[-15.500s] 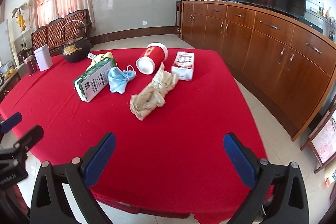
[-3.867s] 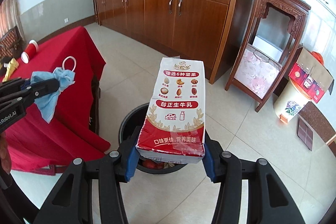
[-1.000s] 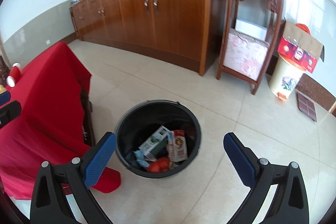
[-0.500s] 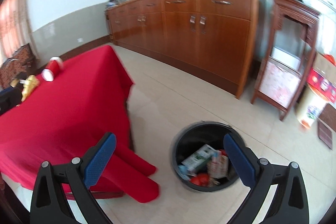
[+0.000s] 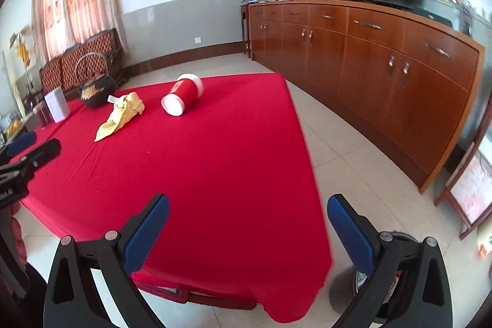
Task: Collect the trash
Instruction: 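Move both tools back toward the red table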
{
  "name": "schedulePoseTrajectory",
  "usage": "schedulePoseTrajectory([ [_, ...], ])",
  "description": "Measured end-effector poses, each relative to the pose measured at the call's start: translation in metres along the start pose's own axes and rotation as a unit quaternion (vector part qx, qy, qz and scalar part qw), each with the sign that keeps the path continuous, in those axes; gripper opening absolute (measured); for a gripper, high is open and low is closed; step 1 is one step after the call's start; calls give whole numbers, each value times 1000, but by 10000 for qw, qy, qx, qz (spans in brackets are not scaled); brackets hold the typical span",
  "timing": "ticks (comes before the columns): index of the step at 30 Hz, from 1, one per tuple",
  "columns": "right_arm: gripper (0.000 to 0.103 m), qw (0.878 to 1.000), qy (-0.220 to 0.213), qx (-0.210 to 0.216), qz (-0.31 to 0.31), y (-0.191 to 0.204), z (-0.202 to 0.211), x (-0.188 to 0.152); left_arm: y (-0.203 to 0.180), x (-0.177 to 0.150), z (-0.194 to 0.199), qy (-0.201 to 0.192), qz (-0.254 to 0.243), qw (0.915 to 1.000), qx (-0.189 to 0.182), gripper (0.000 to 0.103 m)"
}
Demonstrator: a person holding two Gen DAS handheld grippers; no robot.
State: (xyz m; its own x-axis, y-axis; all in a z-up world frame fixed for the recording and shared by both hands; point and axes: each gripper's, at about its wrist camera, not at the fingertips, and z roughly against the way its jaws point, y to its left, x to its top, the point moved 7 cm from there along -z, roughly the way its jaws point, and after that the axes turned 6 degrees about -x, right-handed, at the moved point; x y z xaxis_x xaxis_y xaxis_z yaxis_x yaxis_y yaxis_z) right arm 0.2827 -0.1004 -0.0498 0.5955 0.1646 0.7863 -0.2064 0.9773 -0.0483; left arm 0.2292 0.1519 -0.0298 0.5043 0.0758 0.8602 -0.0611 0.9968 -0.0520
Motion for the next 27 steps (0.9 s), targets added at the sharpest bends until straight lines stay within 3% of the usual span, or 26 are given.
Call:
schedulePoseTrajectory([
  [6,103,9979,127,279,563,62,-36,28,51,3,-28,181,169,9989,394,103],
  [12,103,9943,335,393,933,115,-90,66,78,15,-68,367,262,9980,440,103],
  [18,103,9947,381,518,805,141,-144,108,95,29,-120,666,126,9958,614,103],
  [27,102,9943,615,512,704,168,-237,145,101,44,-190,952,272,9937,527,102],
])
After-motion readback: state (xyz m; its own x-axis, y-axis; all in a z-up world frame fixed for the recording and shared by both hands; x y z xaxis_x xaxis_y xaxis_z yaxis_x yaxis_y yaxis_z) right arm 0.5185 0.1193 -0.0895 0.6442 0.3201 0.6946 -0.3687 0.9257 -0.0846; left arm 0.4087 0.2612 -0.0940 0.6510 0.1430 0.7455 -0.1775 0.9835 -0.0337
